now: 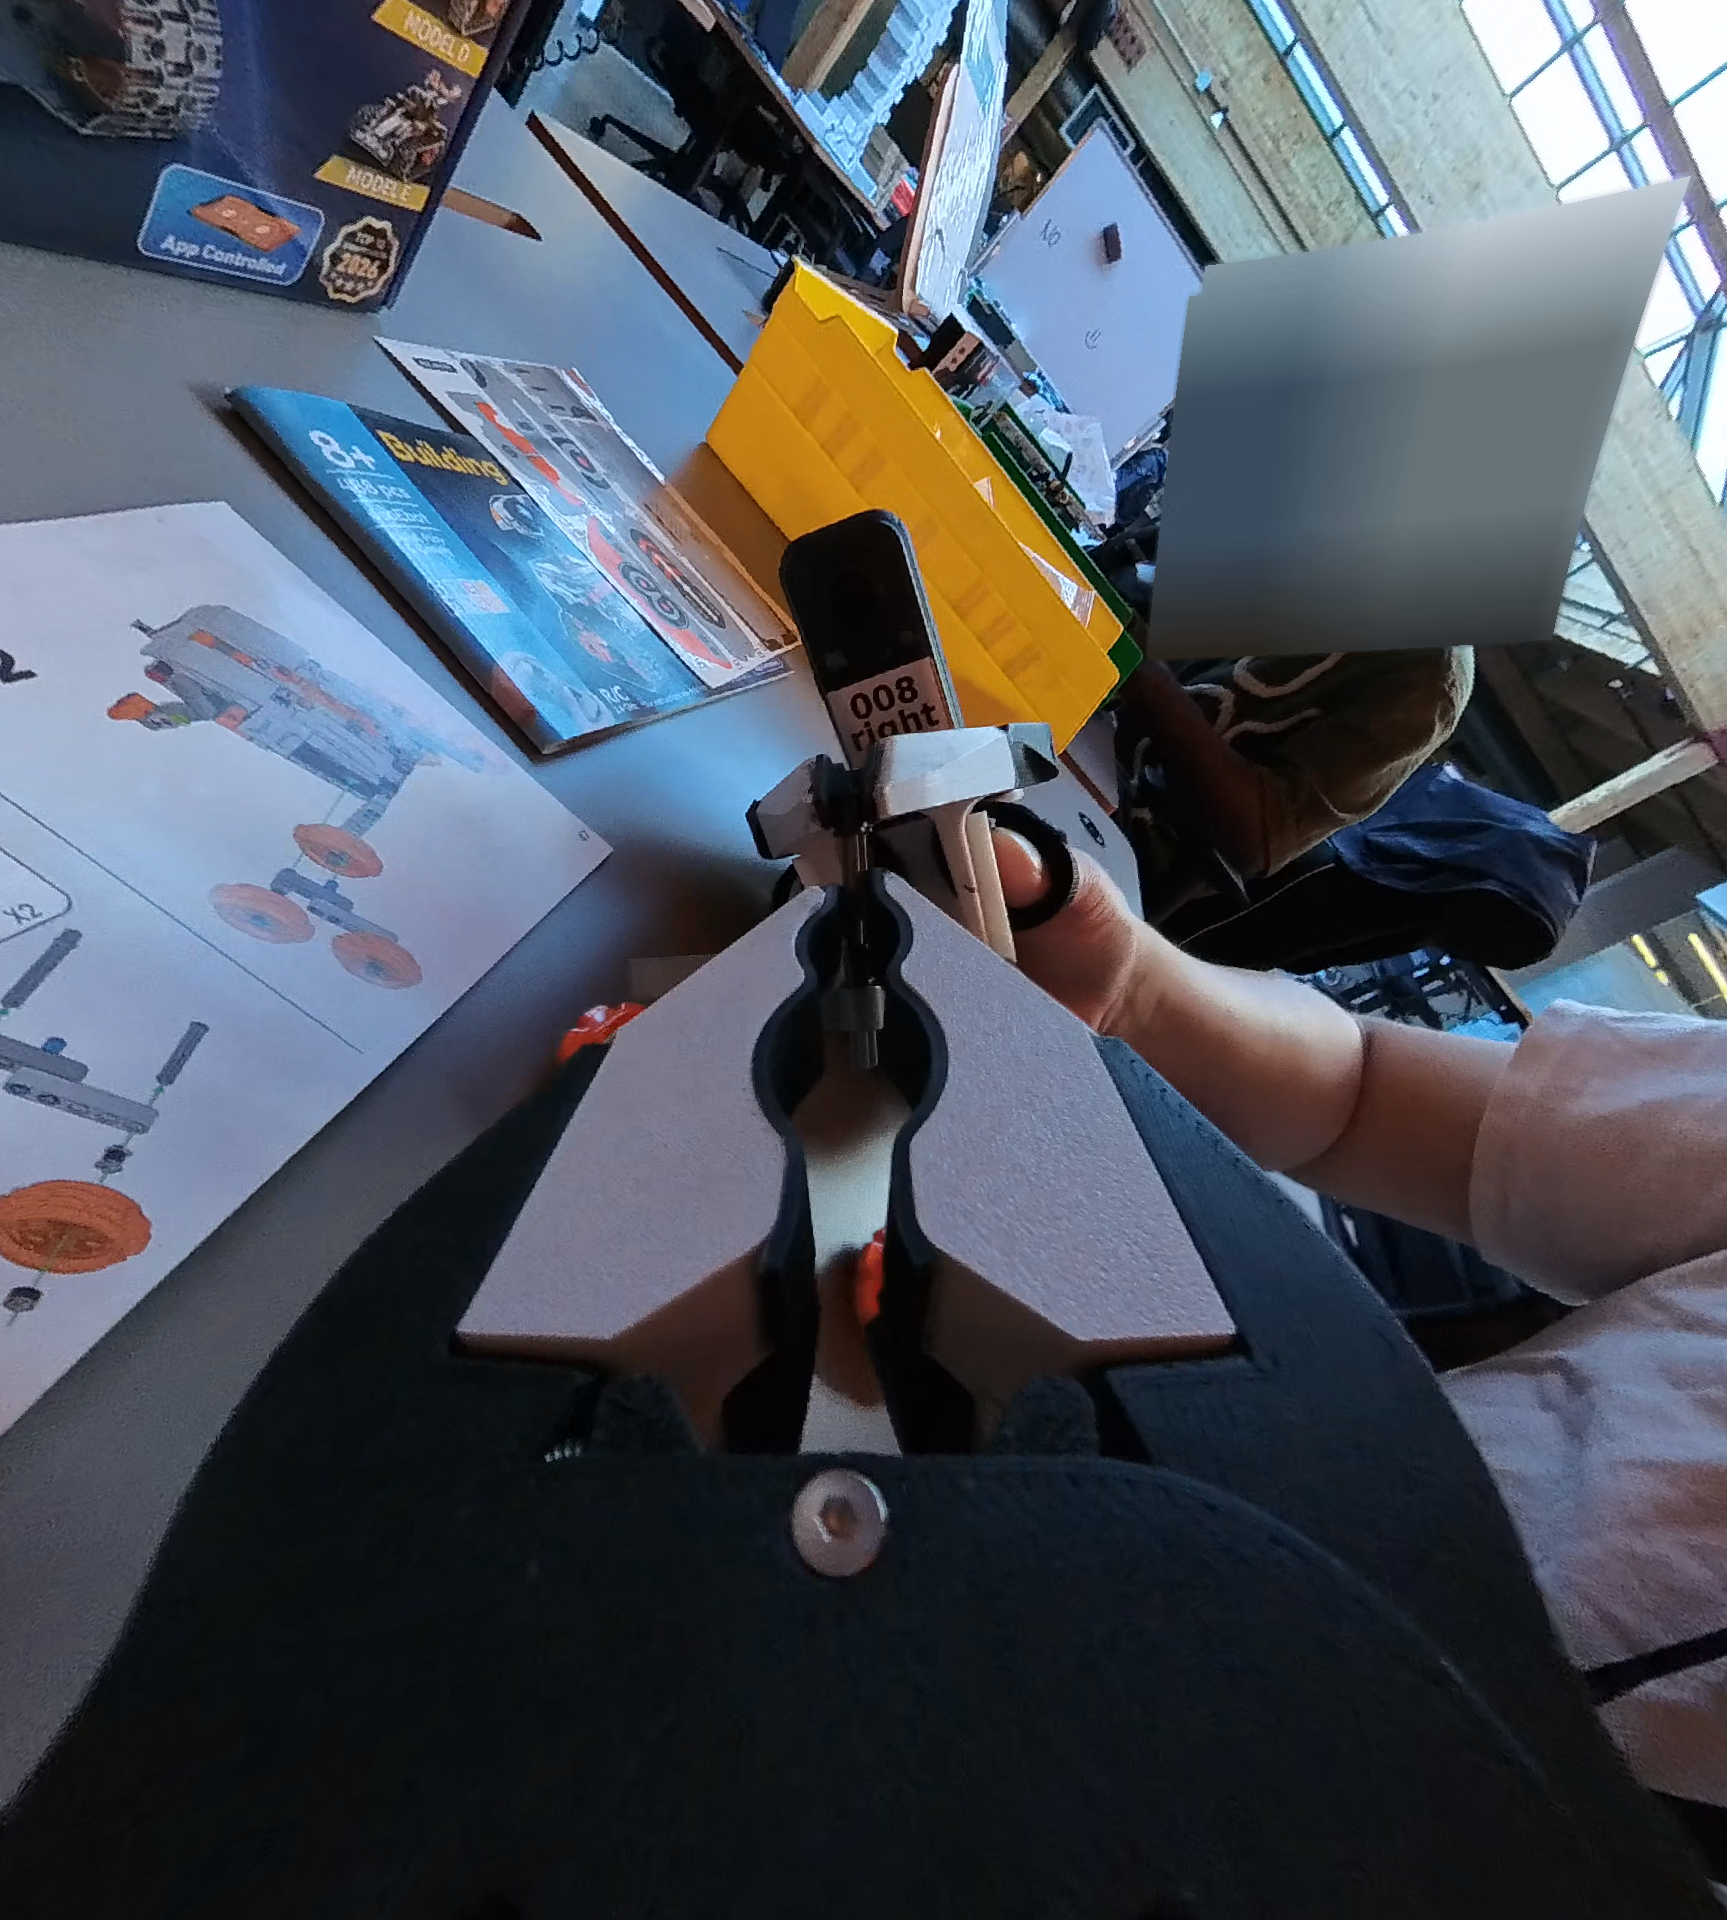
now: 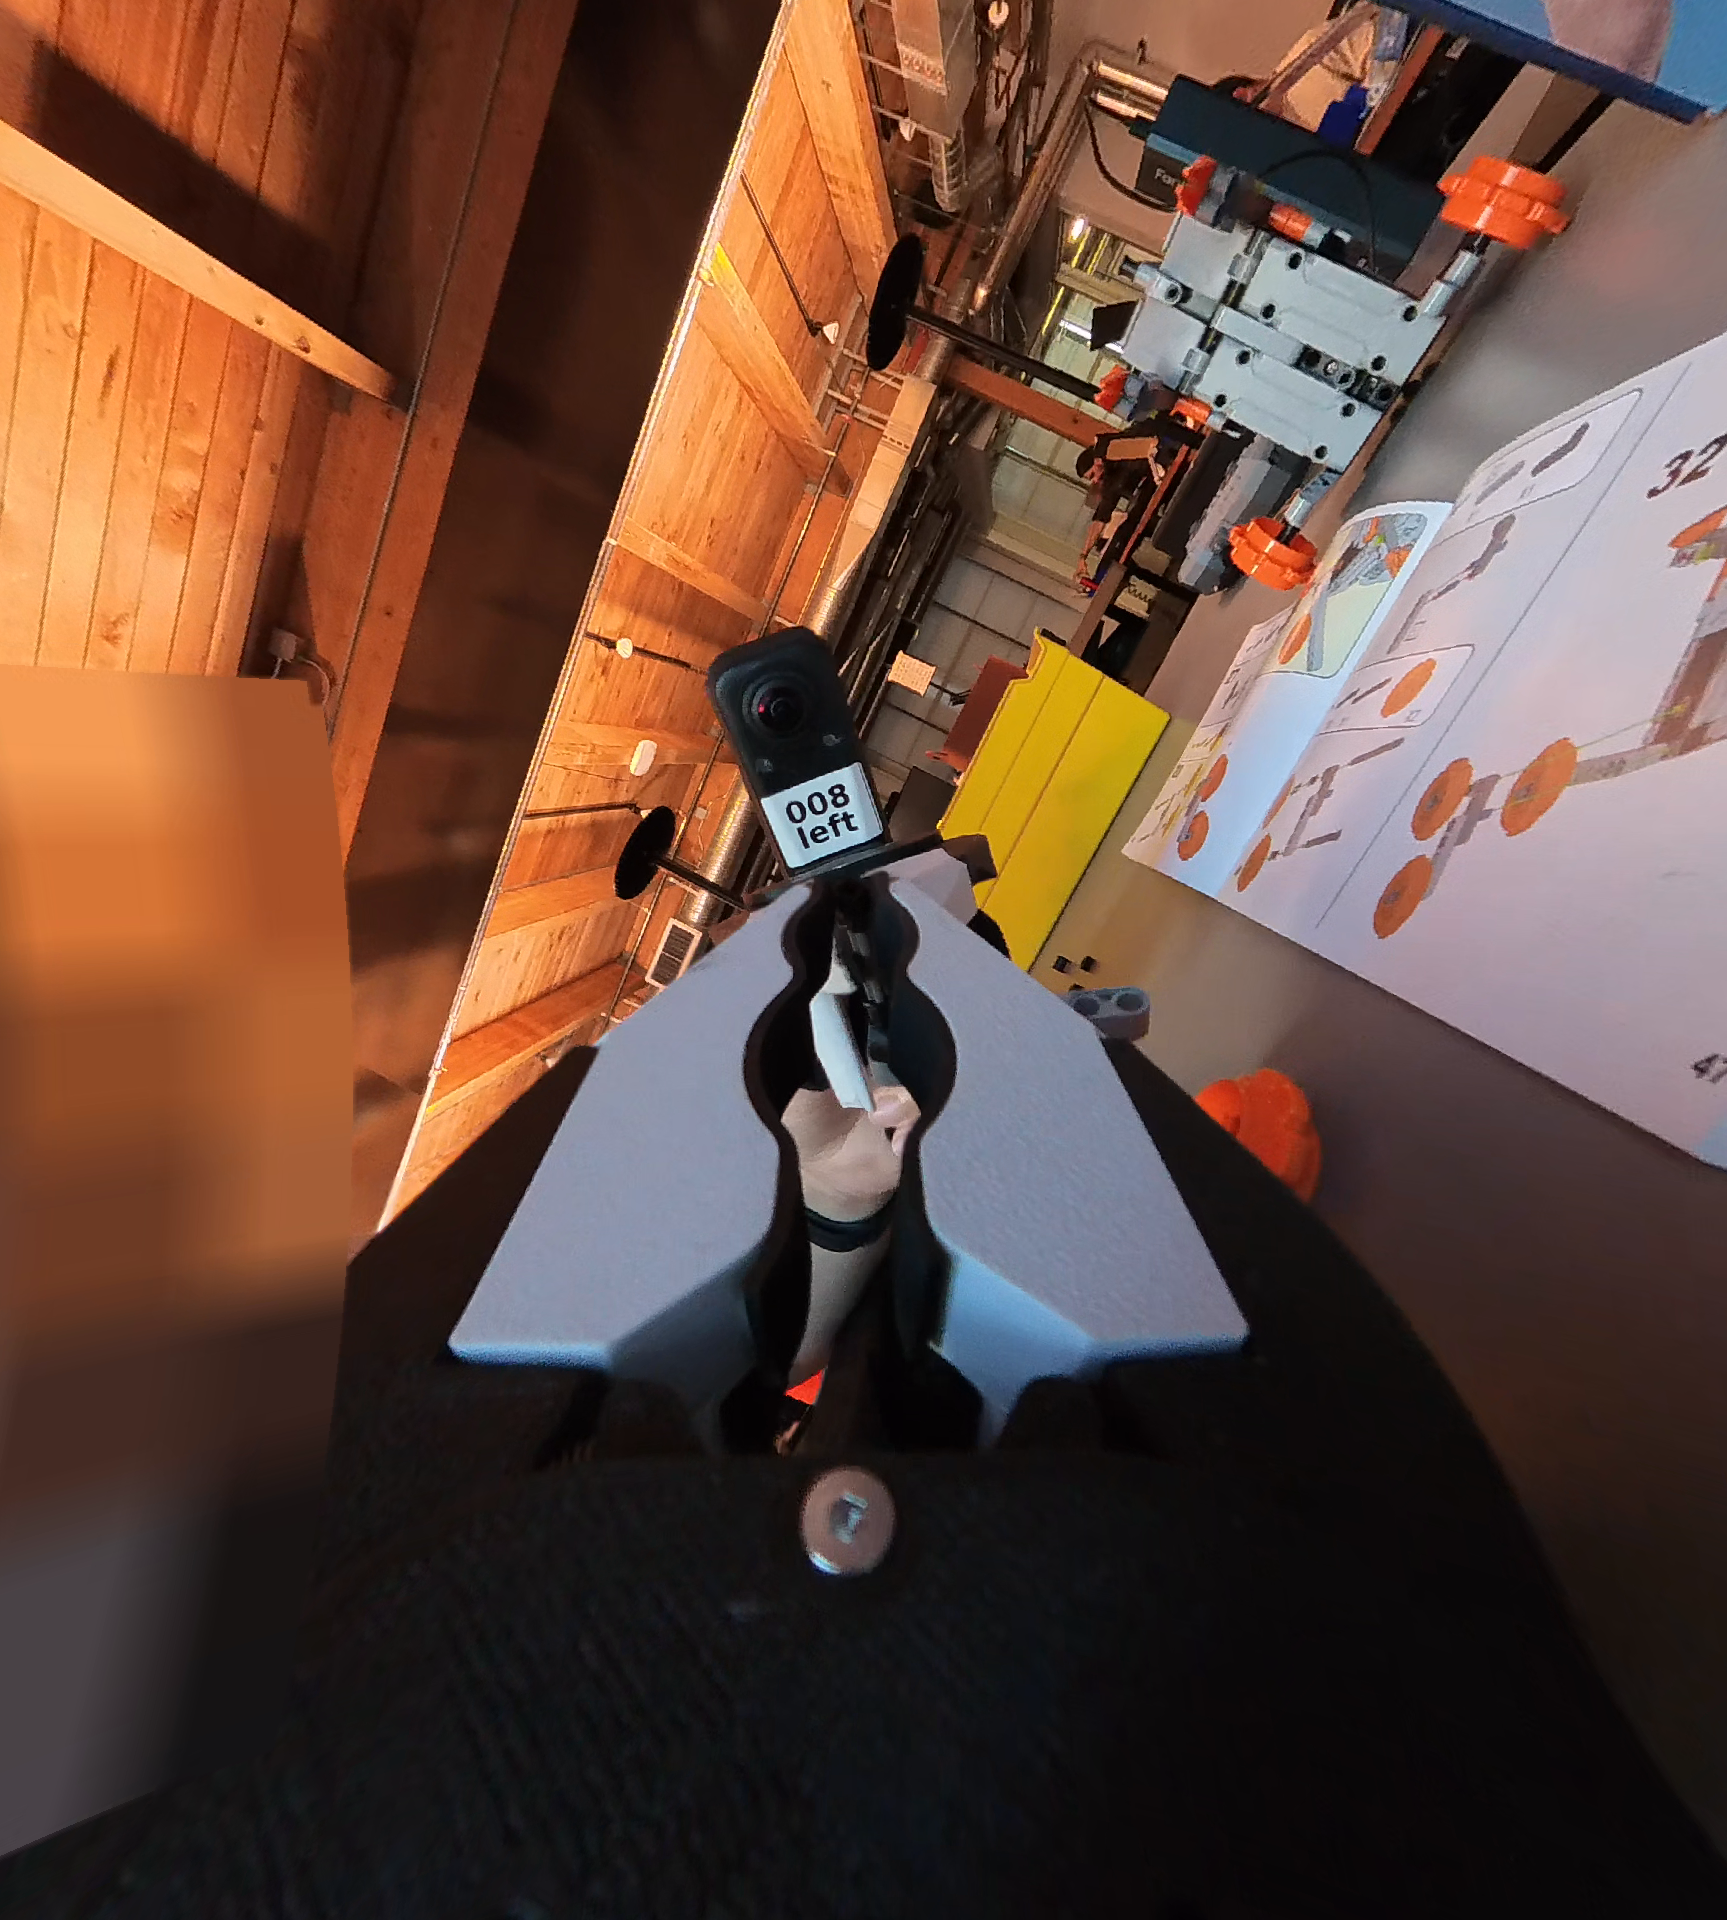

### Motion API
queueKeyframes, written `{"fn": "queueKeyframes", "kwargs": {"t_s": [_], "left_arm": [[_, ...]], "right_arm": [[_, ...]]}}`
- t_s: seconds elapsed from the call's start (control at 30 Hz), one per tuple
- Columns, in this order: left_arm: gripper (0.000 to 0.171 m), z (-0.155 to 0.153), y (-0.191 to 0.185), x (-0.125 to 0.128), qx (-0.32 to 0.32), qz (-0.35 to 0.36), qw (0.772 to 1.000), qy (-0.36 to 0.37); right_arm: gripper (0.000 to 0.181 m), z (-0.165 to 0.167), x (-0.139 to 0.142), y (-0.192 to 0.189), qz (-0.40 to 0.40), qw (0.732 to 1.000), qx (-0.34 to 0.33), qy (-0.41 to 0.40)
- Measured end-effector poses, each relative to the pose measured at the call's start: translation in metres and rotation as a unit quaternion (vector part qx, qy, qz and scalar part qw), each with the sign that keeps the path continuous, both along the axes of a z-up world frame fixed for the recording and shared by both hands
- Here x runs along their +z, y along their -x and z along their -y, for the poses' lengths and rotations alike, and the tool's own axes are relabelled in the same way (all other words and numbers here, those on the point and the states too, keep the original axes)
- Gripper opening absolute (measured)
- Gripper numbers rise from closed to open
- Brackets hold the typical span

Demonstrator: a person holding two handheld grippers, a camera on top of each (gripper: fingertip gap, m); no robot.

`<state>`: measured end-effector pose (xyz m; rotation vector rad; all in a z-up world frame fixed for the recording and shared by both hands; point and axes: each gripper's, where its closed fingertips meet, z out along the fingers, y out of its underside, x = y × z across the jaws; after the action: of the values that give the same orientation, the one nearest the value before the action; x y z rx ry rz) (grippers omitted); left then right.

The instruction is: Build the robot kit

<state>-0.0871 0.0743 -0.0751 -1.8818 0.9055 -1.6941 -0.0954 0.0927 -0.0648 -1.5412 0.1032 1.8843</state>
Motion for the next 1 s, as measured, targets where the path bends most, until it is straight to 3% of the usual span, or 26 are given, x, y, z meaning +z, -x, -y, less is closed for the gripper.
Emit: {"fn": "queueKeyframes", "kwargs": {"t_s": [1.0], "left_arm": [[0.000, -0.0069, -0.0088, 0.0023, 0.051, 0.016, 0.998, -0.023]], "right_arm": [[0.005, -0.0053, 0.0024, -0.0079, 0.001, 0.998, -0.056, -0.016]]}}
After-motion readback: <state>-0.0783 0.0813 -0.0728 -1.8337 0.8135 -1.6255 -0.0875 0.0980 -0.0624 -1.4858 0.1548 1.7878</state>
